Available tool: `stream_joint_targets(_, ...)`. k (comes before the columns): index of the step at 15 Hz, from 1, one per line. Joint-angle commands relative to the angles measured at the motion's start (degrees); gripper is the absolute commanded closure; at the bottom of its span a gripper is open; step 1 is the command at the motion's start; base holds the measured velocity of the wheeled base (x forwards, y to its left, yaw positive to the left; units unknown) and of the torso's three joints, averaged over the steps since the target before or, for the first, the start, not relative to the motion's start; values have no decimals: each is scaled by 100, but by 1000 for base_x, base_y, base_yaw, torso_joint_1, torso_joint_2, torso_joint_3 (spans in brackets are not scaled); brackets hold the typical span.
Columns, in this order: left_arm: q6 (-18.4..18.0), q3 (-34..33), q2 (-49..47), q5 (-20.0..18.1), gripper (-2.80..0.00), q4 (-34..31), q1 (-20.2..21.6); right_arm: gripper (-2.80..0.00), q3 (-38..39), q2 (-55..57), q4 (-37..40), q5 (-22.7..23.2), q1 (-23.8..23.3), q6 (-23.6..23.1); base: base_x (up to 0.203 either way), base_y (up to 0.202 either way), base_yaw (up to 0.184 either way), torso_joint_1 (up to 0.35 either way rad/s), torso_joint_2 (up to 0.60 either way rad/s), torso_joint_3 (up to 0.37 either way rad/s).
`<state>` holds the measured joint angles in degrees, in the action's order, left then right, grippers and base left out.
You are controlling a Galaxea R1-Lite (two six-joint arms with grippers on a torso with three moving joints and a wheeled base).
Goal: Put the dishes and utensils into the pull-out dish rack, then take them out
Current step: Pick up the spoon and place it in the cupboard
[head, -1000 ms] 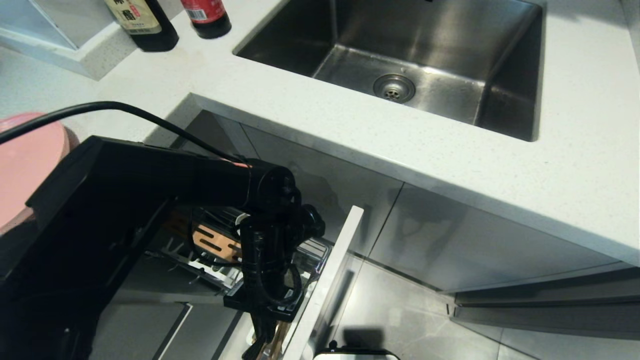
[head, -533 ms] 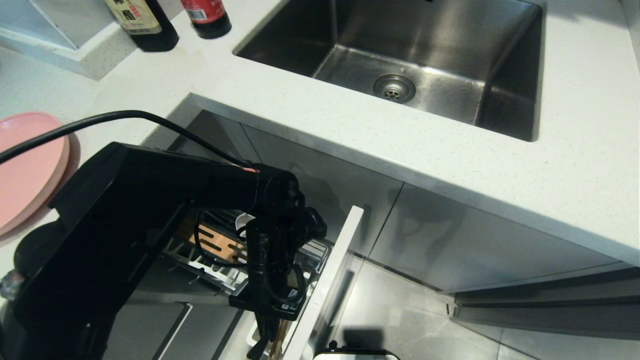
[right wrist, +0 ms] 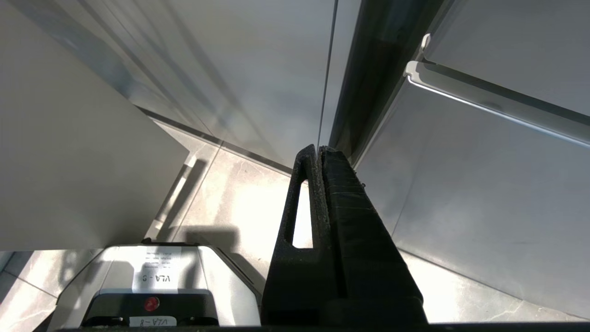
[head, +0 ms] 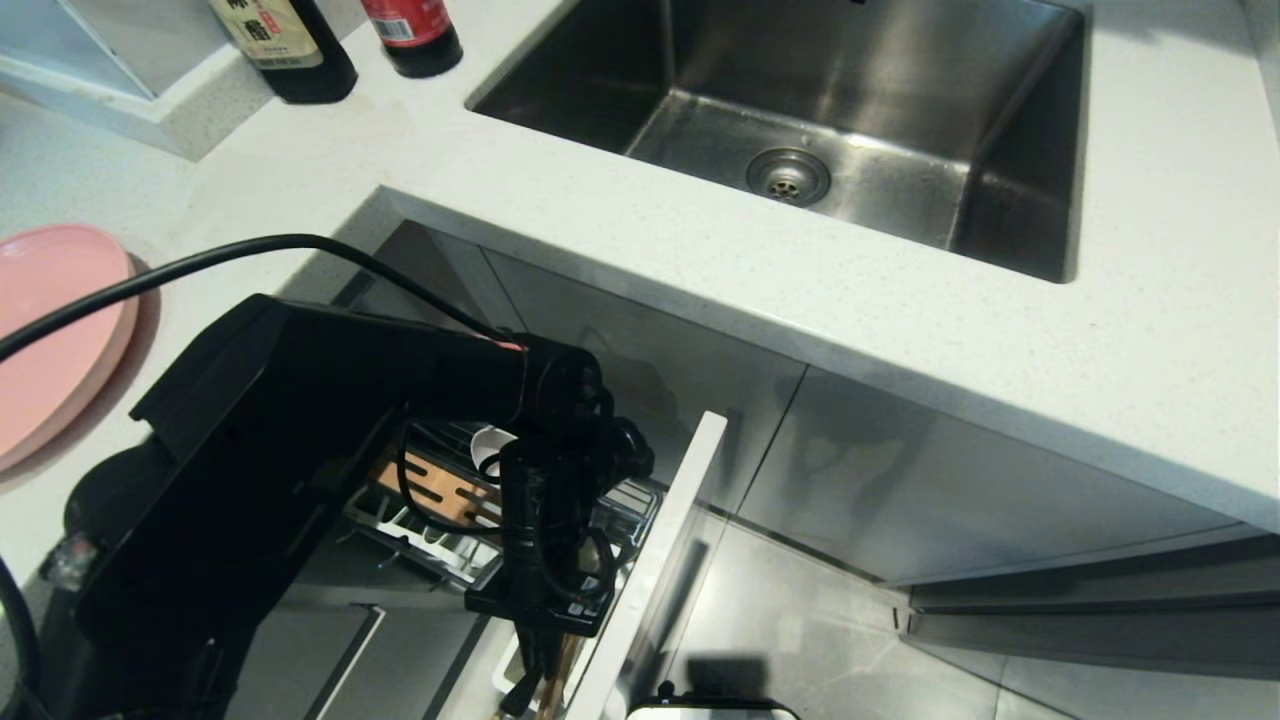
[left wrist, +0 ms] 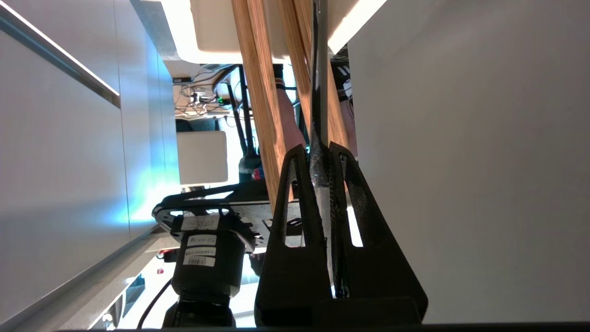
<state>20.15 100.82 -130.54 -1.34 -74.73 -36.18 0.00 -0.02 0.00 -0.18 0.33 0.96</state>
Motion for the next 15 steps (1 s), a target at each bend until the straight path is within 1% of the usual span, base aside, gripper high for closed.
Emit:
stream_joint_targets(1,15,34,-60,2,0,-42,15,0,9,2,0,1,2,4,0,0,0,0,0,0)
stream_joint_targets(5,15,34,-33,2,0,-59,6,0,9,2,0,1,2,0,0,0,0,0,0,0)
stream_joint_targets(6,15,34,-16,-3,-280,-59,6,0,9,2,0,1,2,4,0,0,0,0,0,0)
stream_joint_targets(11,156,51,138,-1,-280,-92,-21,0,9,2,-9,1,2,0,0,0,0,0,0,0)
stream_joint_targets(15,262,47,509,36,-280,-112,-45,0,9,2,0,1,2,0,0,0,0,0,0,0)
